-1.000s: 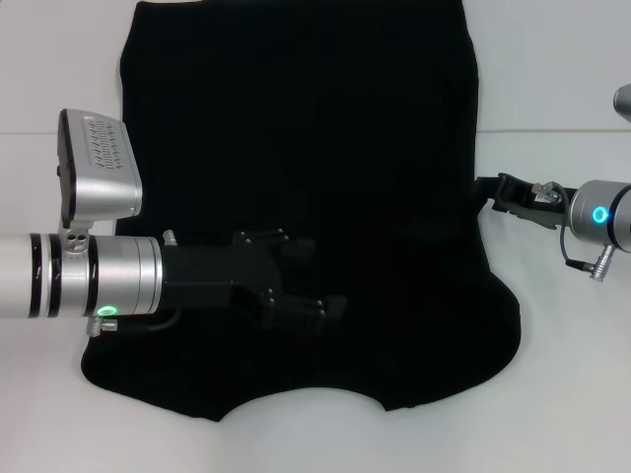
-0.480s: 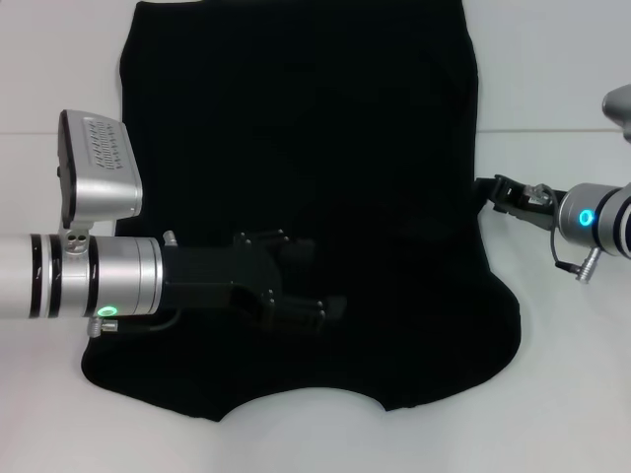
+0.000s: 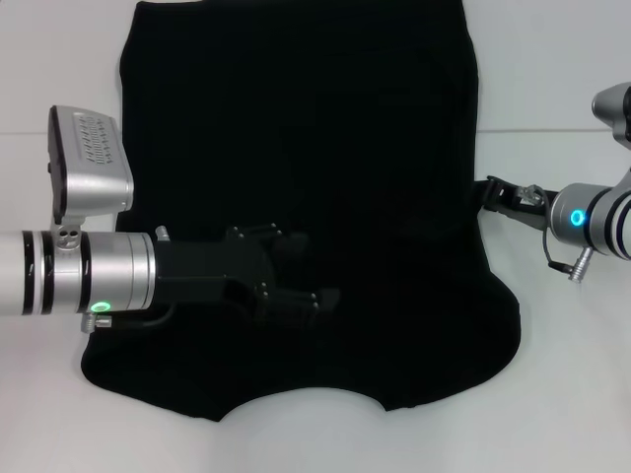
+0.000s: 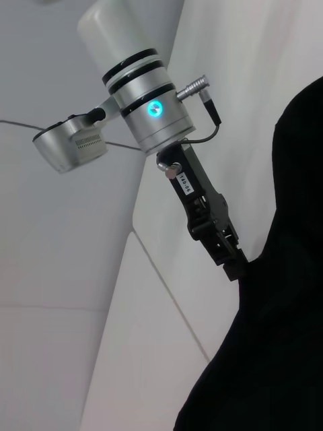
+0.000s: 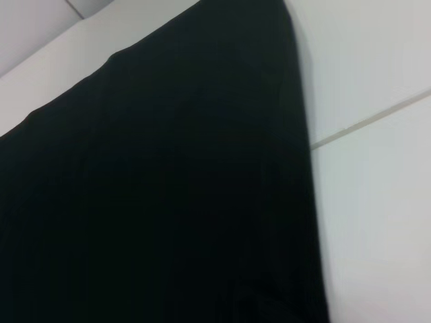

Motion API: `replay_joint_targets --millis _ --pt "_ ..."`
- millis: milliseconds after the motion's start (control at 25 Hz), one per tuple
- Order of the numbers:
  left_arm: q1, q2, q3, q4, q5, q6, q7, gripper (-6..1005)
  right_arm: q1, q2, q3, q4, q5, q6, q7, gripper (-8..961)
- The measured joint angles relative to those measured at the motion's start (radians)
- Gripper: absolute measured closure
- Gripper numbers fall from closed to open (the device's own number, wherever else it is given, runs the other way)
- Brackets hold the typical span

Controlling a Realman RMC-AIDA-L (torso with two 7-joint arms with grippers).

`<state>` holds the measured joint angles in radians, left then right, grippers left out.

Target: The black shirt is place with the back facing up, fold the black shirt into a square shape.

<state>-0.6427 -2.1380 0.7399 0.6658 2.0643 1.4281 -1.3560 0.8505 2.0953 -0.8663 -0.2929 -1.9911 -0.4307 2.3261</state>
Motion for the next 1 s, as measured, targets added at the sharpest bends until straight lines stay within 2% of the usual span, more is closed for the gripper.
replay_joint_targets --millis 80,520,1000 --pt "0.0 0.0 -0.002 0.0 0.002 0.0 0.0 64 0.002 0.0 -0.002 0.0 0.0 -0.005 -0.003 484" --pt "0.006 0.0 -0.004 0.0 0.001 -0.002 0.0 64 0.002 0.0 -0.003 -0.003 0.0 -0.018 -0.019 932" --pt "0.01 0.0 -0.004 0.002 -0.002 -0.005 0.0 64 0.003 -0.001 0.001 -0.042 0.0 -0.067 -0.033 954"
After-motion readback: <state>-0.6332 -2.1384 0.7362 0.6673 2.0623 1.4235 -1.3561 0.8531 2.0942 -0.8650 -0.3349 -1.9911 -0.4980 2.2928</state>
